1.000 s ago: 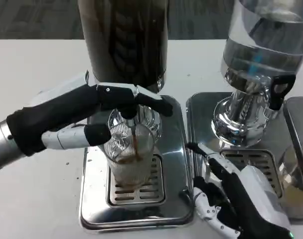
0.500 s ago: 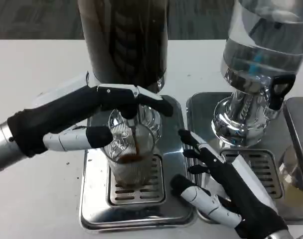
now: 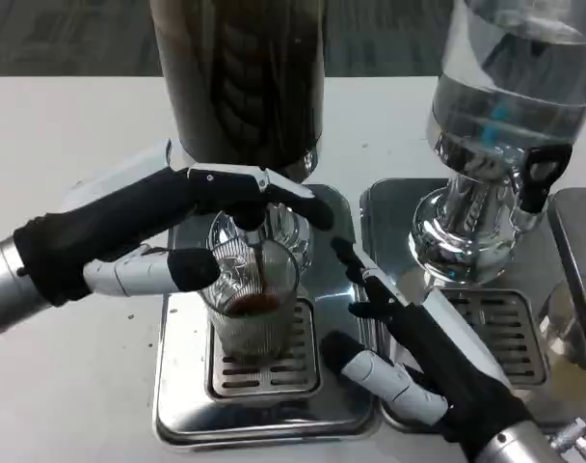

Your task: Grasp the cup under the faucet to collect the drink, then remove the cup.

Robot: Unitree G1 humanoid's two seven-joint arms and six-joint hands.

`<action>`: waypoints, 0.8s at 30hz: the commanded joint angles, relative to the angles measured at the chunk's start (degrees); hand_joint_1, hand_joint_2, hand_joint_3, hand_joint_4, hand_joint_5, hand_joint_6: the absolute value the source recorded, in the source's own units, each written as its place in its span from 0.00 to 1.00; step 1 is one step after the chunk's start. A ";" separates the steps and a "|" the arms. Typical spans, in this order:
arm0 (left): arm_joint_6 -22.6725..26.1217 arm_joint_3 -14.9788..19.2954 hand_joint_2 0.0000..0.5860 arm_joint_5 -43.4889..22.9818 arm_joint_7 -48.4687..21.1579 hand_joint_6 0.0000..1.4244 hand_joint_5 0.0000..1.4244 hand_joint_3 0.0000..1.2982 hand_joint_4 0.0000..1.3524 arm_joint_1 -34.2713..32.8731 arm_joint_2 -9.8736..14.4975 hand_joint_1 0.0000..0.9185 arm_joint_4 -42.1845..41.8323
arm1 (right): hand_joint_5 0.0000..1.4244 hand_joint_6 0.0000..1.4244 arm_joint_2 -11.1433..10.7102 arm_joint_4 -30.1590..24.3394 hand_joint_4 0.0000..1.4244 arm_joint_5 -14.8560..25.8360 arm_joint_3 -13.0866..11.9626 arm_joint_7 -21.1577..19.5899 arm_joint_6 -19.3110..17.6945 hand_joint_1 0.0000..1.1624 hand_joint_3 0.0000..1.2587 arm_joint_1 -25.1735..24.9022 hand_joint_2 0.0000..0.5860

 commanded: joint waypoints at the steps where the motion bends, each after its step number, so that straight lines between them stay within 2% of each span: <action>1: -0.39 -1.13 0.09 2.16 -0.88 0.11 0.18 0.31 0.22 1.90 1.24 0.00 0.09 | 0.01 0.10 0.36 1.15 0.00 -0.01 0.08 0.08 0.32 0.00 0.00 -0.94 0.00; 24: -0.54 -1.02 0.09 2.20 1.08 0.12 0.20 0.34 0.26 3.43 2.53 0.00 -2.62 | 0.00 0.09 2.10 5.70 0.00 0.31 0.93 0.27 -0.73 0.00 0.00 -5.81 0.00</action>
